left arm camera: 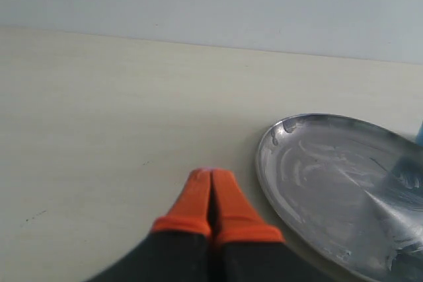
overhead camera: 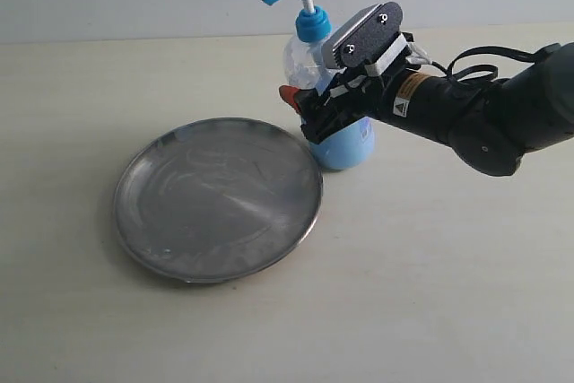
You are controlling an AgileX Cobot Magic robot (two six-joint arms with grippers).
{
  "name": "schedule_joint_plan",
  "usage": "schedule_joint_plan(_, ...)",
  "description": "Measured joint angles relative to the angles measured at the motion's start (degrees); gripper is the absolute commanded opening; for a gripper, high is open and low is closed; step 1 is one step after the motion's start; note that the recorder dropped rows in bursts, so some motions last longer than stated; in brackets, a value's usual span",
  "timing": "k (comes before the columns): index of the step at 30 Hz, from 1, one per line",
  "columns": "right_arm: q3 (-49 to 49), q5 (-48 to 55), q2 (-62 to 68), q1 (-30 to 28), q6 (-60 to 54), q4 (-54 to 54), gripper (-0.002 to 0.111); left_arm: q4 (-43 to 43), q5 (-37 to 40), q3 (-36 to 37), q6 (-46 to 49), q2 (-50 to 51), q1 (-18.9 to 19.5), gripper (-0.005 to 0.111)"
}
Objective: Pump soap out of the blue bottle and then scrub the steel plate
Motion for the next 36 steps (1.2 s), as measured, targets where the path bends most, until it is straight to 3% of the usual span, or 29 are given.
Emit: schedule_joint_plan(36,0.00,0.00,-0.03,0.05,-4.83,-0.34,0.000,0.00,0.00,0.00,0.00,0.00,0.00,0.000)
